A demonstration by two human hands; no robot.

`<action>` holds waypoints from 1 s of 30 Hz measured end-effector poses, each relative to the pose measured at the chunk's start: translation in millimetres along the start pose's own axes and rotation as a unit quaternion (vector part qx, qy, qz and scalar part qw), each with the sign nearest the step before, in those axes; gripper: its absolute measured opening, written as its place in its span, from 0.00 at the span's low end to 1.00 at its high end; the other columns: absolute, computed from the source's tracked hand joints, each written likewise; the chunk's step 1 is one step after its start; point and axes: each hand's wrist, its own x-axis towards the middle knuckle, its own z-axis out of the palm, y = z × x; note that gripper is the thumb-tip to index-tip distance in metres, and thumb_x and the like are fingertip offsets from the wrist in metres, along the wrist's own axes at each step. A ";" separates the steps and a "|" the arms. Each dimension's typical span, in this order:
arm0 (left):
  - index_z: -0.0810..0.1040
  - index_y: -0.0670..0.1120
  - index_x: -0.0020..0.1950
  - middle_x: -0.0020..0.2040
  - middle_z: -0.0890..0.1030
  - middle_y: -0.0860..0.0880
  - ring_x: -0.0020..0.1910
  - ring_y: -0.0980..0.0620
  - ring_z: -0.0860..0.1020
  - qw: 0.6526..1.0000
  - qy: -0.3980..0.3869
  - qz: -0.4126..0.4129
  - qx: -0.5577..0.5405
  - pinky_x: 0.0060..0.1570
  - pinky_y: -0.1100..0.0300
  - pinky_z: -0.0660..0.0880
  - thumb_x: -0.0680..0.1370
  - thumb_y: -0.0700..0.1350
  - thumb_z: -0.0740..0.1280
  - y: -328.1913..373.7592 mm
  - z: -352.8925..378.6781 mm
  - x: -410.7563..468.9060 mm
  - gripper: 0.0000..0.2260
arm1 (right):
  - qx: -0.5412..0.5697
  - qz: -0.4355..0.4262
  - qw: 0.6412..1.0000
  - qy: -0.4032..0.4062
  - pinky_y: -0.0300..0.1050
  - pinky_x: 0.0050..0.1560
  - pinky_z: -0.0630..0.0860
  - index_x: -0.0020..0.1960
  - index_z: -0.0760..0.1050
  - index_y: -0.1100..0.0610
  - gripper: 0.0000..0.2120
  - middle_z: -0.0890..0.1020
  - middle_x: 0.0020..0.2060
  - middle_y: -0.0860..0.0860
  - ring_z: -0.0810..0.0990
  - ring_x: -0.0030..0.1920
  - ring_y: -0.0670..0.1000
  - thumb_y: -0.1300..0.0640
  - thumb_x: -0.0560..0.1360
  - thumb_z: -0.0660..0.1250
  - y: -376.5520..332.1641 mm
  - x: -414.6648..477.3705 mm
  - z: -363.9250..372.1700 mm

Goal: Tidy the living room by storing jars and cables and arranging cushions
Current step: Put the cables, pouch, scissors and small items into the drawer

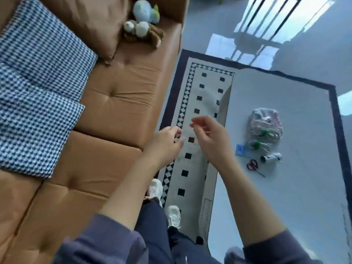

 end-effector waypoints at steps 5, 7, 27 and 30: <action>0.74 0.50 0.64 0.62 0.77 0.52 0.57 0.53 0.75 0.992 -0.086 0.070 0.062 0.57 0.52 0.75 0.81 0.52 0.60 43.9 11.8 110.7 0.14 | 0.018 0.074 0.991 0.111 0.34 0.46 0.75 0.53 0.78 0.51 0.07 0.84 0.45 0.46 0.81 0.45 0.42 0.59 0.78 0.64 39.0 63.3 -51.8; 0.74 0.50 0.64 0.62 0.77 0.51 0.57 0.52 0.76 0.983 -0.117 0.113 0.090 0.56 0.53 0.75 0.81 0.51 0.60 69.5 13.7 158.9 0.13 | 0.018 0.112 0.981 0.159 0.35 0.47 0.76 0.55 0.79 0.54 0.08 0.84 0.46 0.46 0.80 0.44 0.42 0.58 0.78 0.63 52.5 89.9 -72.4; 0.76 0.47 0.62 0.58 0.80 0.49 0.56 0.50 0.77 0.795 -0.359 0.364 0.328 0.54 0.53 0.75 0.81 0.49 0.60 176.4 125.9 394.8 0.13 | 0.115 0.390 0.852 0.330 0.47 0.55 0.76 0.57 0.77 0.54 0.10 0.81 0.50 0.48 0.79 0.50 0.47 0.56 0.78 0.62 190.0 201.4 -130.0; 0.77 0.48 0.60 0.56 0.80 0.50 0.54 0.50 0.78 0.760 -0.401 0.383 0.339 0.53 0.52 0.76 0.80 0.49 0.60 171.7 148.4 425.8 0.12 | 0.122 0.442 0.810 0.365 0.43 0.52 0.76 0.58 0.77 0.53 0.10 0.81 0.50 0.47 0.78 0.48 0.46 0.55 0.79 0.62 212.7 214.8 -116.9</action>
